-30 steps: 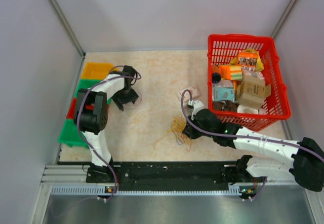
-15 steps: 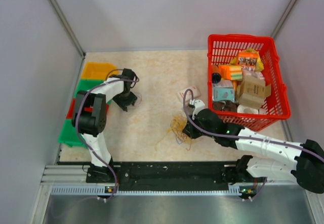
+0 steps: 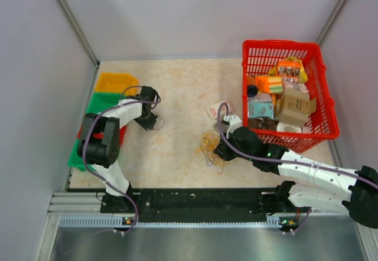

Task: Untangle the cables

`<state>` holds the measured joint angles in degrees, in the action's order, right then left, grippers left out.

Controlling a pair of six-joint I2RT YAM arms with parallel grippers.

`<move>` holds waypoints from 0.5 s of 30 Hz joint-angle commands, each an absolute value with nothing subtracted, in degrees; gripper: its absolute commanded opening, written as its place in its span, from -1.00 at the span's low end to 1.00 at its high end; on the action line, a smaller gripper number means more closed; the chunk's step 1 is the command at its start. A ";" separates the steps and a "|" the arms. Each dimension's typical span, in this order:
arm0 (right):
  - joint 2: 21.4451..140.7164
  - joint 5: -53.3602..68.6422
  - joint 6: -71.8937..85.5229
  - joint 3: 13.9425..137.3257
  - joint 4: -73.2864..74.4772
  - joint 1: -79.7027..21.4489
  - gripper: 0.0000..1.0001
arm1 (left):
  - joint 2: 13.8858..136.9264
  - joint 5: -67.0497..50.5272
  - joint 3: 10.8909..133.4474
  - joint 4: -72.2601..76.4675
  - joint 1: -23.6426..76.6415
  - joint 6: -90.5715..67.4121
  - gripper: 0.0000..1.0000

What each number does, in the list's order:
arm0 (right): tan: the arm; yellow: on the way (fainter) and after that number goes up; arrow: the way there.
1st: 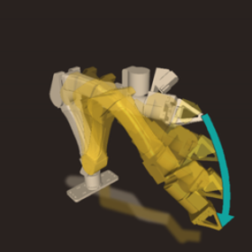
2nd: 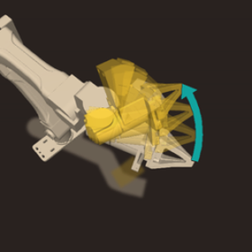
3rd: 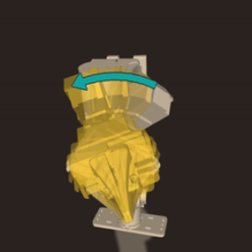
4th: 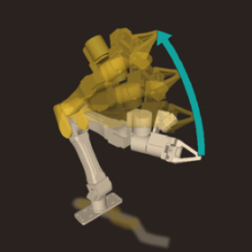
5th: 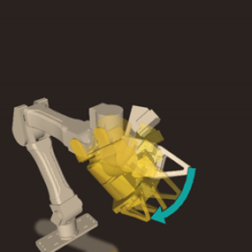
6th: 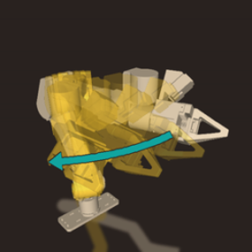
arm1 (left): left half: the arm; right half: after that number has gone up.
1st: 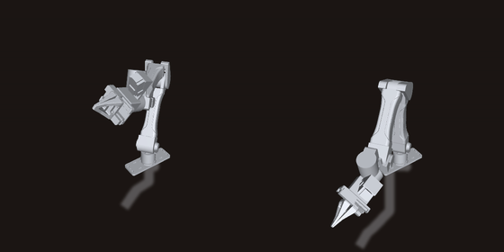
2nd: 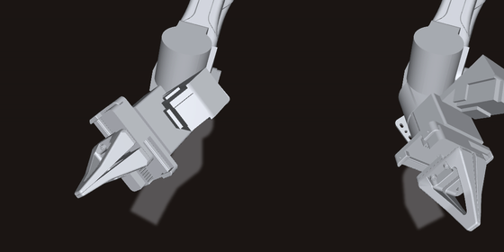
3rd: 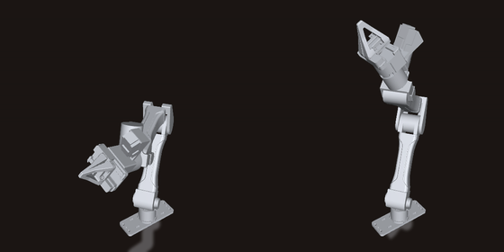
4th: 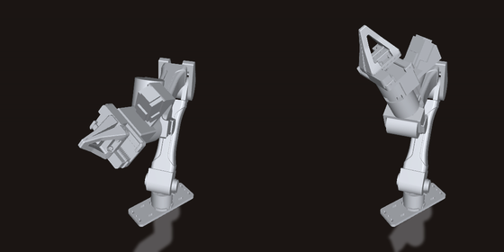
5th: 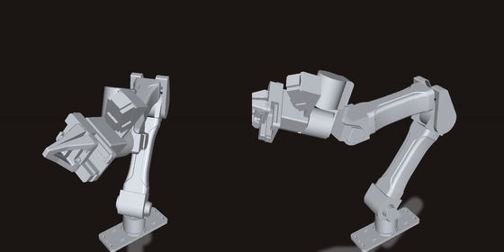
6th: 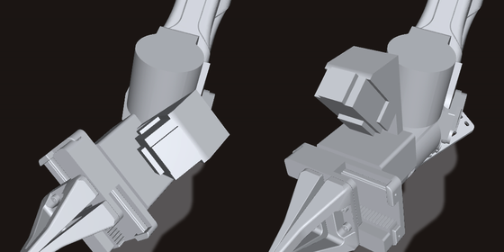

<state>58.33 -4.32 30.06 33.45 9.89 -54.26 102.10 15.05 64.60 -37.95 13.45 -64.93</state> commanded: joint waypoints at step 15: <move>57.48 -6.42 29.44 35.59 9.49 -54.58 -1.00 | 89.30 10.55 77.33 -31.02 3.79 -38.51 -1.00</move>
